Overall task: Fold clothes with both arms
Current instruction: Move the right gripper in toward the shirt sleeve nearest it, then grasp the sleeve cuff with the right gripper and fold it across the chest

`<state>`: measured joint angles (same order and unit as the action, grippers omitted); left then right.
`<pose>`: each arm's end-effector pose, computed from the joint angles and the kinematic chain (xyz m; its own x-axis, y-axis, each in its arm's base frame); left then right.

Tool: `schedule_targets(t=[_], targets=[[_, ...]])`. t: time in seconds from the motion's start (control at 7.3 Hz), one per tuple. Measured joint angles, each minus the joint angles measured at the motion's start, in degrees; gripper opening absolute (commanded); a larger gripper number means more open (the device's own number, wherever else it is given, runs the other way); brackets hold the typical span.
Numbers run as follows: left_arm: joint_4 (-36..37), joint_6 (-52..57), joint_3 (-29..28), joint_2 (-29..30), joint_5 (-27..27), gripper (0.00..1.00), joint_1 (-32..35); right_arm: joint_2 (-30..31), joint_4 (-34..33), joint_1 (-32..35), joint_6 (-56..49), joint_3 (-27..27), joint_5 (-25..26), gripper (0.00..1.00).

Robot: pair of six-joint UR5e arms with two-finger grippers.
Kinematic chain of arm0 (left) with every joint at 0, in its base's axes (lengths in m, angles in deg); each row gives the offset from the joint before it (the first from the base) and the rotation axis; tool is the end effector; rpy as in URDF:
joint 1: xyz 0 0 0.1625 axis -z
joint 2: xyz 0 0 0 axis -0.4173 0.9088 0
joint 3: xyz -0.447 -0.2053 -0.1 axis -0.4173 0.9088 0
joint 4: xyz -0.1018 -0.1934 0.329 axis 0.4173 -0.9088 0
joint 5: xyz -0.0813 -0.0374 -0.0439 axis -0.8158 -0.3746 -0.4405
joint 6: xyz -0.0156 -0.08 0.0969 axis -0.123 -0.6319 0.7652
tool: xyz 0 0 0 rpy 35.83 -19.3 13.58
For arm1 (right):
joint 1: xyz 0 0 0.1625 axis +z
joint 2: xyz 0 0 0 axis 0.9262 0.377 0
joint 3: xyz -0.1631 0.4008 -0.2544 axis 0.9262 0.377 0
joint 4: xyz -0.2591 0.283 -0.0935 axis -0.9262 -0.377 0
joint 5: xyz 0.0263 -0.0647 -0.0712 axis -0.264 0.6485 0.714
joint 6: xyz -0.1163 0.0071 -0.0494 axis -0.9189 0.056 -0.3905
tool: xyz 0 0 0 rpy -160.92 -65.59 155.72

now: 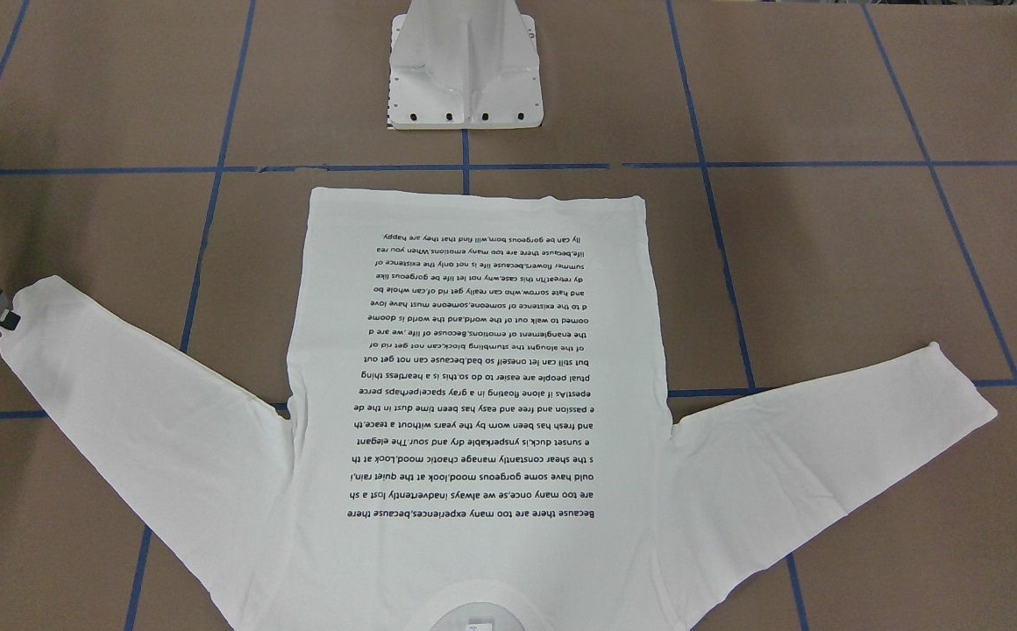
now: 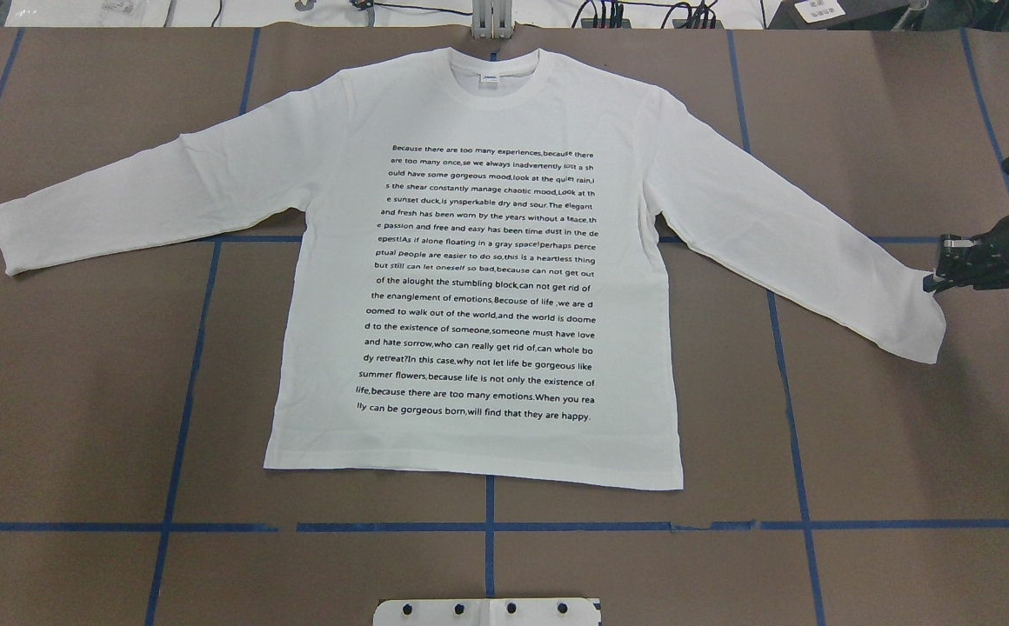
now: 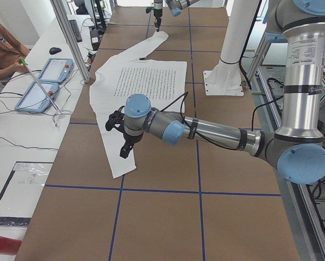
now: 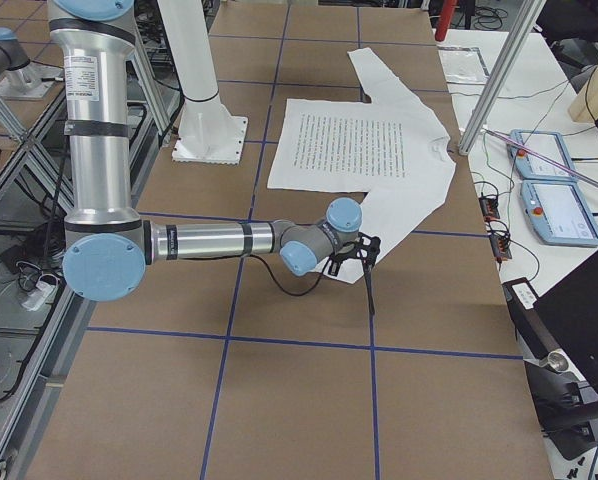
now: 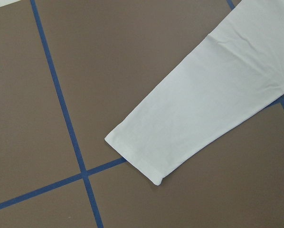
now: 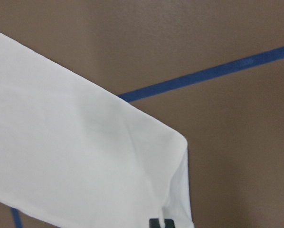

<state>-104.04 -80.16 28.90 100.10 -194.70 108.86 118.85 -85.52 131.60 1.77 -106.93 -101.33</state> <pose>0.0069 -0.4828 0.6249 0.6585 0.3567 -0.6627 -0.0621 0.9033 0.4245 -0.1904 -0.4844 0.6583 0.5233 0.2907 0.8010 -0.2165 0.9545 -0.2050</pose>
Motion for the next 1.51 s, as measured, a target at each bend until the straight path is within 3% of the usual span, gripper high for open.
schedule_targets(t=[0.27, 0.69, 1.1, 1.51], targets=[[0.0, 0.0, 0.4, -0.2, -0.1, 1.0, 0.0, -10.0, -3.5, -2.5, 13.9, -1.3, 1.4, 0.0], [0.0, 0.0, 0.7, -0.3, -0.1, 1.0, 0.0, -31.5, -18.8, -8.3, 24.2, 1.1, 7.5, 0.0], [0.1, -0.1, 1.5, -0.5, -0.1, 1.0, 0.0, -48.3, -20.0, -11.0, 31.5, 6.8, 12.1, 0.0], [0.1, -0.1, 1.6, -0.5, -0.1, 1.0, 0.0, -61.3, -19.1, -19.8, 33.0, 17.8, 20.5, 0.0]])
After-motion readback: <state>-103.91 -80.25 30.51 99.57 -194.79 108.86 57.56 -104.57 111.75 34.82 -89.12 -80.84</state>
